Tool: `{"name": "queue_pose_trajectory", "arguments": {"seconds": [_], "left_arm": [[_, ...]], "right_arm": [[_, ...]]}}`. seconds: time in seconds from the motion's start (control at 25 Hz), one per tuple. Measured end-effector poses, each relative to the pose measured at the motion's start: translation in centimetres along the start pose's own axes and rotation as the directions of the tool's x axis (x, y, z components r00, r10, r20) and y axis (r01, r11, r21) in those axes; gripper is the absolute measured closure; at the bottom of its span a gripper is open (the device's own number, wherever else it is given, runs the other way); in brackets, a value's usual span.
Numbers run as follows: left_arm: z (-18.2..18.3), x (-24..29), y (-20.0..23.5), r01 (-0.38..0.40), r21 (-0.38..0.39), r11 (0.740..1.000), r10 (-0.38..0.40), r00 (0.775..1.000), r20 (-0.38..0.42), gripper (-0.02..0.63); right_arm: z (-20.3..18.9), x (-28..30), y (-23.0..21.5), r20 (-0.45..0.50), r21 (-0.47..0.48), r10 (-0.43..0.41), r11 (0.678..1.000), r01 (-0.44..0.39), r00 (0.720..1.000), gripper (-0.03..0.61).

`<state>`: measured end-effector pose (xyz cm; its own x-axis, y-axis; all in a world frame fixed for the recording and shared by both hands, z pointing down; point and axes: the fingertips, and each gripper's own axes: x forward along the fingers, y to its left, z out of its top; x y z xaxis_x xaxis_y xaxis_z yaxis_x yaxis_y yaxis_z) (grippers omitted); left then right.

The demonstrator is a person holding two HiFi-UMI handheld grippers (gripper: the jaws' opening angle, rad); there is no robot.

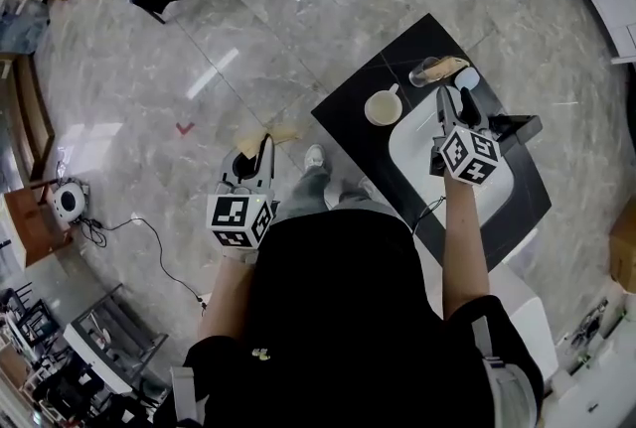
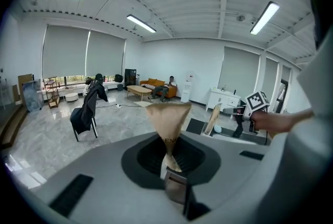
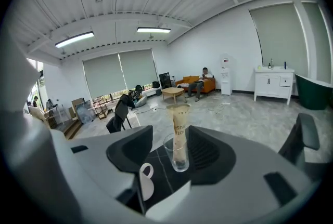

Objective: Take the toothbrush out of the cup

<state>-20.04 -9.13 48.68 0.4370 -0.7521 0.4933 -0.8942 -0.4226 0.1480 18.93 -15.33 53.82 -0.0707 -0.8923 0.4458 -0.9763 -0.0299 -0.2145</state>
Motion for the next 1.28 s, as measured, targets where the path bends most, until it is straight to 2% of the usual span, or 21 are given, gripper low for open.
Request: {"name": "queue_pose_trajectory", "arguments": {"seconds": [0.36,0.56,0.72,0.88,1.28], "left_arm": [[-0.7,-0.5,1.3,-0.077,-0.023,0.997,0.076,0.997,-0.032,0.571],[-0.8,-0.7,2.0,-0.113,-0.032,0.993,0.112,0.993,-0.042,0.571],[-0.7,-1.1,2.4,-0.132,-0.037,0.991,0.130,0.990,-0.046,0.571],[-1.0,-1.2,2.5,-0.140,-0.039,0.989,0.138,0.989,-0.052,0.571],[-1.1,-2.2,2.7,-0.144,-0.042,0.989,0.142,0.989,-0.044,0.571]], "right_arm": [[-1.3,5.2,-2.3,-0.055,-0.015,-0.038,0.999,0.038,0.998,0.362],[-1.5,6.7,-2.9,-0.059,-0.058,-0.081,0.995,0.078,0.995,0.364],[-1.6,7.0,-2.8,-0.054,-0.087,-0.108,0.991,0.103,0.993,0.420],[-2.2,7.3,-2.9,-0.061,-0.129,-0.128,0.984,0.120,0.990,0.507],[-2.1,7.3,-2.0,-0.070,-0.135,-0.118,0.985,0.108,0.991,0.522]]}}
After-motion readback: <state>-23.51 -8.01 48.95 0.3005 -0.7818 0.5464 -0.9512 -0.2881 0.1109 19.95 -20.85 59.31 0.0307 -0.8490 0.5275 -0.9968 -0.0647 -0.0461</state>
